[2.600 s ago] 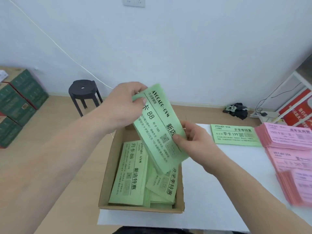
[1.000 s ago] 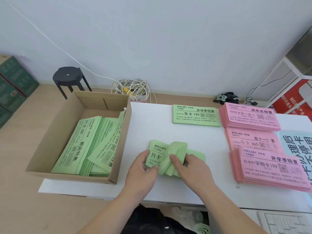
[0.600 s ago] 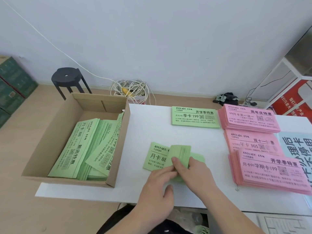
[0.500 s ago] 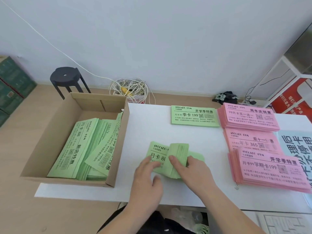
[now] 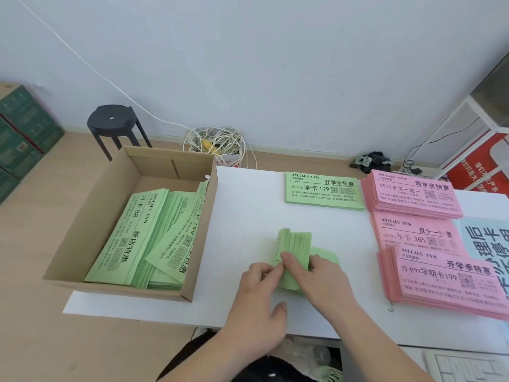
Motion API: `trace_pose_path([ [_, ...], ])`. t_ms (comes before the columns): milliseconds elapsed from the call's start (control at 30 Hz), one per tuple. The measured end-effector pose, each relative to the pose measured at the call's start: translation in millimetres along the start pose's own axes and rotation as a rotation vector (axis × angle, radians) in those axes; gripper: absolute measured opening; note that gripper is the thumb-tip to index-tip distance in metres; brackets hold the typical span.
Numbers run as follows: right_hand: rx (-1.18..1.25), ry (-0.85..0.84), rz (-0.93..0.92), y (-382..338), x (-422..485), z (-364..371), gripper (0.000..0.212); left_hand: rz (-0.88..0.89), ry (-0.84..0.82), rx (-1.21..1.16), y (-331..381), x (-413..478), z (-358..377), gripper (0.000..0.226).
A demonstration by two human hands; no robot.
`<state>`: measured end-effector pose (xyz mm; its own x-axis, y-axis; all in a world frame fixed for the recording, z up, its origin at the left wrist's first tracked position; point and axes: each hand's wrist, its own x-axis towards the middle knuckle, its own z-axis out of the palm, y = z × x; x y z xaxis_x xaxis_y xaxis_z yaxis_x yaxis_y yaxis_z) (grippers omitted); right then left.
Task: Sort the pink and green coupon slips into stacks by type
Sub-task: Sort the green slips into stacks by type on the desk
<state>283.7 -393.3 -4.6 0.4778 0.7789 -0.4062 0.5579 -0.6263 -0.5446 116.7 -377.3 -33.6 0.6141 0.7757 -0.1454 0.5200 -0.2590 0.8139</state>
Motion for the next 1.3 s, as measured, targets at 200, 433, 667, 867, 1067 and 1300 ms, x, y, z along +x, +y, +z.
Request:
trace_pose_path([
  [200,-0.006,-0.023,0.006,-2.5,-3.7,-2.0,0.065,-0.024,0.101,-0.115,-13.3,2.1,-5.2,0.043],
  [433,-0.085,-0.127,-0.101,-7.2,-12.1,-10.6,0.056,-0.528,0.227,-0.803,-8.6,48.6,-60.1,0.032],
  [667,-0.232,-0.131,-0.082,4.9,-1.3,-1.6,0.041,-0.435,-0.010,-0.381,-2.4,66.9,-58.8,0.016],
  [867,0.072,0.230,0.039,45.1,4.8,-10.4,0.077,-0.307,0.031,-0.272,-8.0,56.5,-57.5,0.033],
  [1067,0.705,0.099,0.136,56.6,5.5,-37.0,0.043,-0.228,0.125,-0.425,-6.9,46.2,-53.4,0.036],
  [1300,0.703,0.281,0.042,50.7,3.7,-35.7,0.038,-0.233,0.148,-0.392,-10.5,47.7,-38.3,0.032],
])
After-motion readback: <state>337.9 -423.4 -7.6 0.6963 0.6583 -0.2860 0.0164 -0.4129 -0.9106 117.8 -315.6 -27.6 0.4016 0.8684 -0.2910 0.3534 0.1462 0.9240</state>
